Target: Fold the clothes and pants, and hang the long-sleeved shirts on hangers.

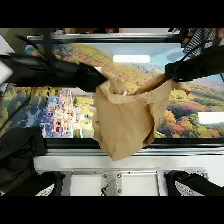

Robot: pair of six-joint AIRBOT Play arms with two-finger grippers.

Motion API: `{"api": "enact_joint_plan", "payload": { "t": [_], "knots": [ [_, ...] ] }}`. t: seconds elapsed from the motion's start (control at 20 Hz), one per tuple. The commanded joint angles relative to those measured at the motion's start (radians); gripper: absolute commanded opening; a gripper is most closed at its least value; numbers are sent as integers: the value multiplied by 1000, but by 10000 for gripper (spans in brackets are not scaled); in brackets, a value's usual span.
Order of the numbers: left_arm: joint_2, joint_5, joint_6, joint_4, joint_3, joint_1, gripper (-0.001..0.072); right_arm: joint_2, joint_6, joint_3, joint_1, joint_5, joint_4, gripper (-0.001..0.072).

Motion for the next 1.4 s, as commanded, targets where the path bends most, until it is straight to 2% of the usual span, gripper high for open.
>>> {"api": "enact_joint_plan", "payload": {
  "t": [0.0,0.05,0.1,0.15,0.2,0.25,0.3,0.35,0.55,0.65,0.8,0.9,1.15,1.35],
  "knots": [
    [-56,52,-65,32,-266,-11,14,-157,-87,-119,-101,-72,54,15],
    [-66,71,-65,14,-331,-23,14,-199,-86,-130,-101,-100,80,43],
    [-79,86,-64,-4,-384,-38,14,-240,-86,-130,-100,-125,125,280],
    [-95,95,-64,-15,-426,-62,14,-264,-86,-130,-100,-148,159,592],
    [-110,105,-64,-8,-457,-86,14,-273,-85,-129,-100,-164,171,670],
    [-127,106,-64,-8,-473,-101,14,-267,-76,-129,-100,-167,166,665],
    [-140,108,-63,-8,-481,-108,14,-256,-54,-130,-100,-156,163,600],
    [-150,110,-63,-8,-486,-110,14,-241,-35,-130,-99,-132,163,568],
    [-154,120,-63,-2,-490,-107,14,-208,182,-166,-52,-105,163,568],
    [-132,111,-63,0,-499,-108,14,-217,245,-198,11,-143,163,569],
    [-31,139,-64,0,-579,-103,14,-259,267,-206,112,-206,162,568],
    [49,159,-74,-3,-658,-95,14,-300,327,-206,155,-241,153,569],
    [194,208,-102,-12,-828,-96,14,-410,391,-206,235,-240,147,568],
    [237,209,-102,-11,-874,-96,14,-460,417,-205,281,-206,147,568]
  ]
}}
